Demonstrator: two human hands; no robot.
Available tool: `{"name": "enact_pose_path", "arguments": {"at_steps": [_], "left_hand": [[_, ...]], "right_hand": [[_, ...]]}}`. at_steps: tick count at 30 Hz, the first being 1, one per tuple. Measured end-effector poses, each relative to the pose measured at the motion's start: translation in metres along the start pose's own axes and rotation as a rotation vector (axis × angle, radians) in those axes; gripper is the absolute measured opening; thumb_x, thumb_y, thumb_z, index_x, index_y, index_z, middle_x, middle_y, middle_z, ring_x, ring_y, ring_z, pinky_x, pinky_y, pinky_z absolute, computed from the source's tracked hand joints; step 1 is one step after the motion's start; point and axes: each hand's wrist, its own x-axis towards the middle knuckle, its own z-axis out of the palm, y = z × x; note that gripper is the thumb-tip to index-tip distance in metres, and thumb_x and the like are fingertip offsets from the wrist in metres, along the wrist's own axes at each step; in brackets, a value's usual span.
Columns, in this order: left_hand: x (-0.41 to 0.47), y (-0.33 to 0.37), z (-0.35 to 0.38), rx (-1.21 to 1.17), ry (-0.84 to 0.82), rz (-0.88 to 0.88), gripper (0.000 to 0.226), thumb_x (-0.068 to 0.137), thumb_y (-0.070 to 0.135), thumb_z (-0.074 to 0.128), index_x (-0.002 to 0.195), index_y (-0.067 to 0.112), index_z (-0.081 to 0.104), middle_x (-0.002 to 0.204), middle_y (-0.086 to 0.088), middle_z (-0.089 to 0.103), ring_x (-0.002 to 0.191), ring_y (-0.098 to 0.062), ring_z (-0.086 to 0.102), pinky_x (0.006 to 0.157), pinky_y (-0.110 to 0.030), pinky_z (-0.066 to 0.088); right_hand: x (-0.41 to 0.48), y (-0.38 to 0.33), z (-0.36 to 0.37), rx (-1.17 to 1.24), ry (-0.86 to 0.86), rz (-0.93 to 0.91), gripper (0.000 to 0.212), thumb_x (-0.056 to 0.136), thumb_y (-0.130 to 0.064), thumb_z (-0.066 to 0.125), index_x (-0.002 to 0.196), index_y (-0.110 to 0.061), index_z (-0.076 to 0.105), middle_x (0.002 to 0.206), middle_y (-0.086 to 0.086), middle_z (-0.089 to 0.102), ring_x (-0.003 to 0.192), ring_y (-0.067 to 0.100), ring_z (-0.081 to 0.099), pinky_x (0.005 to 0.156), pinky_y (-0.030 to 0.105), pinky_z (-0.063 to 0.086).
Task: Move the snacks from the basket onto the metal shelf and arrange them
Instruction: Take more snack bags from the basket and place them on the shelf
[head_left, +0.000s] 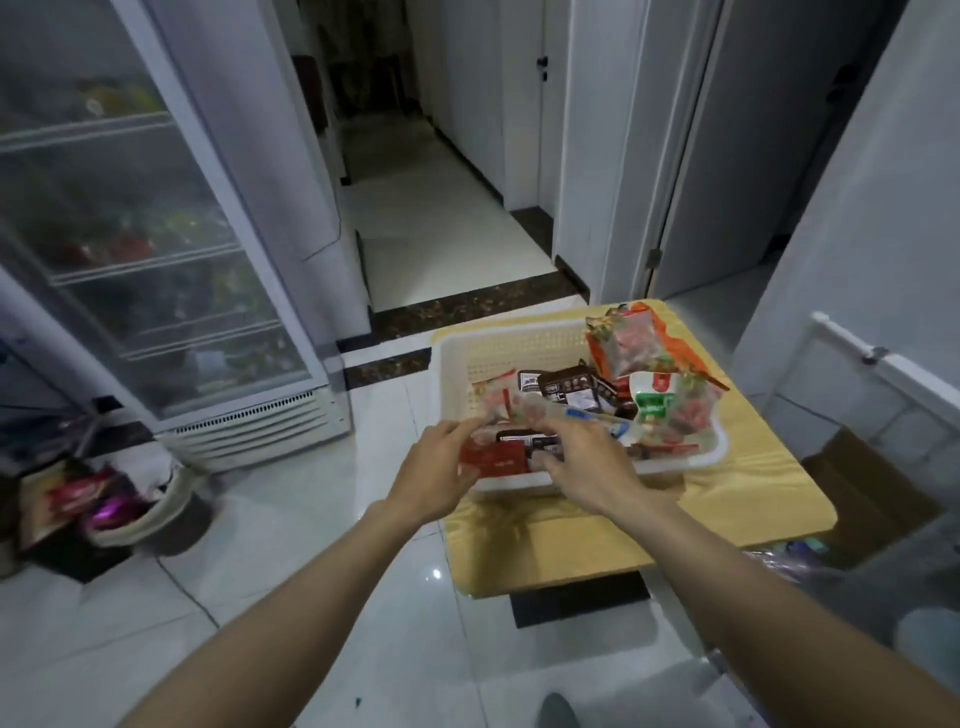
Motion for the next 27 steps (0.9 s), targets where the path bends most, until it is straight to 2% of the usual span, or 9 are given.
{"name": "enact_pose_path", "arguments": {"at_steps": [3, 5, 9, 12, 15, 18, 22, 24, 27], "left_hand": [[0.027, -0.02, 0.023, -0.021, -0.056, -0.049, 0.053, 0.088, 0.016, 0.066, 0.136, 0.029, 0.048, 0.127, -0.004, 0.058, 0.115, -0.024, 0.051, 0.096, -0.034, 0.045], [0.042, -0.032, 0.035, -0.038, -0.068, -0.063, 0.041, 0.086, 0.01, 0.064, 0.122, 0.029, 0.058, 0.114, -0.002, 0.065, 0.105, -0.024, 0.058, 0.09, -0.038, 0.05], [0.063, -0.043, 0.04, -0.121, -0.025, -0.048, 0.023, 0.086, 0.005, 0.062, 0.096, 0.024, 0.068, 0.095, 0.003, 0.071, 0.09, -0.019, 0.065, 0.08, -0.039, 0.053], [0.075, -0.048, 0.03, -0.18, 0.063, -0.005, 0.014, 0.088, 0.007, 0.064, 0.087, 0.02, 0.069, 0.087, 0.01, 0.072, 0.083, -0.011, 0.065, 0.077, -0.034, 0.052], [0.093, -0.05, 0.002, -0.313, 0.128, 0.069, 0.011, 0.09, 0.013, 0.066, 0.086, 0.022, 0.069, 0.08, 0.019, 0.068, 0.079, -0.006, 0.065, 0.076, -0.029, 0.052], [0.111, -0.044, -0.035, -0.464, 0.073, 0.15, 0.016, 0.091, 0.017, 0.065, 0.09, 0.033, 0.068, 0.087, 0.024, 0.069, 0.087, -0.003, 0.067, 0.08, -0.022, 0.053], [0.137, -0.025, -0.064, -0.631, 0.065, 0.196, 0.008, 0.092, 0.013, 0.064, 0.094, 0.018, 0.069, 0.091, 0.009, 0.071, 0.086, -0.003, 0.066, 0.074, -0.018, 0.051], [0.147, -0.016, -0.067, -0.742, 0.117, 0.171, 0.01, 0.091, 0.015, 0.065, 0.101, 0.018, 0.065, 0.098, 0.004, 0.069, 0.093, -0.005, 0.065, 0.077, -0.019, 0.052], [0.156, -0.014, -0.056, -0.896, 0.127, 0.015, 0.038, 0.088, 0.018, 0.071, 0.121, 0.022, 0.053, 0.113, -0.003, 0.064, 0.101, -0.015, 0.063, 0.084, -0.027, 0.055]], "right_hand": [[0.035, 0.013, 0.023, 0.077, -0.112, -0.012, 0.042, 0.093, -0.023, 0.065, 0.133, -0.026, 0.056, 0.12, 0.003, 0.066, 0.109, 0.024, 0.061, 0.086, 0.042, 0.053], [0.055, 0.02, 0.035, 0.115, -0.169, -0.025, 0.045, 0.091, -0.019, 0.067, 0.134, -0.029, 0.055, 0.118, 0.002, 0.067, 0.108, 0.025, 0.062, 0.089, 0.043, 0.053], [0.086, 0.033, 0.049, 0.059, -0.192, -0.059, 0.037, 0.089, -0.023, 0.07, 0.125, -0.025, 0.062, 0.116, 0.003, 0.069, 0.11, 0.027, 0.061, 0.095, 0.039, 0.048], [0.104, 0.04, 0.049, 0.171, -0.226, -0.039, 0.03, 0.086, -0.028, 0.074, 0.116, -0.025, 0.067, 0.112, -0.001, 0.07, 0.107, 0.021, 0.062, 0.091, 0.035, 0.05], [0.116, 0.042, 0.04, 0.471, -0.255, -0.012, 0.032, 0.082, -0.023, 0.079, 0.112, -0.022, 0.069, 0.117, -0.004, 0.067, 0.111, 0.014, 0.06, 0.096, 0.03, 0.05], [0.118, 0.034, 0.024, 0.741, -0.243, -0.024, 0.033, 0.08, -0.014, 0.079, 0.104, -0.032, 0.064, 0.113, -0.012, 0.066, 0.104, 0.001, 0.062, 0.093, 0.019, 0.05], [0.121, 0.026, 0.007, 0.899, -0.245, 0.007, 0.037, 0.082, -0.008, 0.076, 0.11, -0.027, 0.06, 0.107, -0.008, 0.071, 0.1, 0.005, 0.068, 0.09, 0.029, 0.055], [0.123, 0.027, -0.003, 0.968, -0.131, 0.055, 0.03, 0.086, -0.009, 0.071, 0.111, -0.024, 0.061, 0.104, -0.008, 0.072, 0.097, 0.004, 0.069, 0.088, 0.031, 0.057], [0.125, 0.036, -0.015, 1.068, 0.096, 0.193, 0.022, 0.091, -0.016, 0.066, 0.112, -0.024, 0.061, 0.105, -0.007, 0.071, 0.097, 0.009, 0.069, 0.082, 0.035, 0.059]]}}
